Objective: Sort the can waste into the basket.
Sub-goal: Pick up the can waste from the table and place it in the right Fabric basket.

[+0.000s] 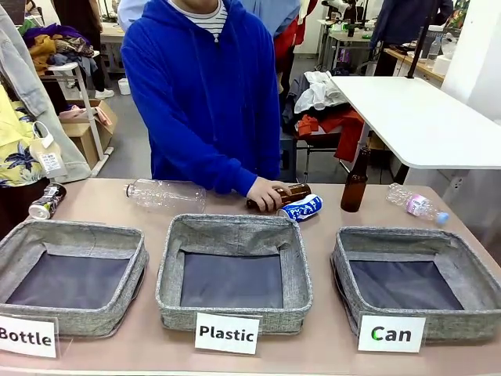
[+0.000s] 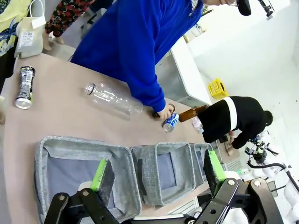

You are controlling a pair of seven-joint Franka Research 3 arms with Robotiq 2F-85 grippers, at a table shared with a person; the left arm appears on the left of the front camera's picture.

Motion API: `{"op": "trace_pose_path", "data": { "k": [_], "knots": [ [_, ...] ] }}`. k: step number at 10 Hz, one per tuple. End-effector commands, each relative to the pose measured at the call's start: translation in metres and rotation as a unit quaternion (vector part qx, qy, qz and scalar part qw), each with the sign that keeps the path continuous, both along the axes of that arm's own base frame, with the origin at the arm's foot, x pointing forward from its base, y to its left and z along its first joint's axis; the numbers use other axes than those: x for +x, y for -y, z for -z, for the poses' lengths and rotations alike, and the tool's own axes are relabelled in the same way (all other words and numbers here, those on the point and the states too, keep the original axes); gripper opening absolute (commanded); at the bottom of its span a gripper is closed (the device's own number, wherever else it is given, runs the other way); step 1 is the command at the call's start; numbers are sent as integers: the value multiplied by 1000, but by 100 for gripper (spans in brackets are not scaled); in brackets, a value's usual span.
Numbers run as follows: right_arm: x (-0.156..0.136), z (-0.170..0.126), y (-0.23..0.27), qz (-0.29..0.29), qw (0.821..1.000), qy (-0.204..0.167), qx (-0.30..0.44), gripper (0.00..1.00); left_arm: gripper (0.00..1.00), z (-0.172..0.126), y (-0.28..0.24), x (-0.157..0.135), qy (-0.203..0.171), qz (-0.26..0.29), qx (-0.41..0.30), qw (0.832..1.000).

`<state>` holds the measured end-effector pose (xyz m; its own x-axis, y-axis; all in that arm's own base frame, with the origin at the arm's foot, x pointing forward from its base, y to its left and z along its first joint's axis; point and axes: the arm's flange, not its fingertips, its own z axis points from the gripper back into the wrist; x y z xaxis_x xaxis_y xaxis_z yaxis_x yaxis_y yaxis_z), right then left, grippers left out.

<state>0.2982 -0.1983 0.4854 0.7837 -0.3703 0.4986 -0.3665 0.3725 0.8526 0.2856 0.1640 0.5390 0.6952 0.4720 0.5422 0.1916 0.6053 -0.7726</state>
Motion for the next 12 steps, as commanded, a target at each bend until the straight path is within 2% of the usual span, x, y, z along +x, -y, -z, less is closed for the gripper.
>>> {"op": "trace_pose_path", "data": {
  "k": [1,2,3,5,7,9,10,11,12],
  "knots": [
    [4,-2,1,0,1000,19,4,100,100,-11,14,-2,-17,-33,64,997],
    [4,-2,1,0,1000,19,4,100,100,-22,17,15,-45,-51,103,992],
    [4,-2,1,0,1000,19,4,100,100,-36,16,43,-76,-101,132,983],
    [4,-2,1,0,1000,19,4,100,100,-51,16,110,-103,-199,231,947],
    [4,-2,1,0,1000,19,4,100,100,-49,6,170,-110,-210,296,926],
    [4,-2,1,0,1000,19,4,100,100,-33,-6,206,-148,-177,331,915],
    [4,-2,1,0,1000,19,4,100,100,-23,-6,216,-169,-151,325,918],
    [4,-2,1,0,1000,19,4,100,100,-22,-1,218,-176,-127,302,928],
    [4,-2,1,0,1000,19,4,100,100,-9,-7,213,-145,-177,335,914]
  ]
}}
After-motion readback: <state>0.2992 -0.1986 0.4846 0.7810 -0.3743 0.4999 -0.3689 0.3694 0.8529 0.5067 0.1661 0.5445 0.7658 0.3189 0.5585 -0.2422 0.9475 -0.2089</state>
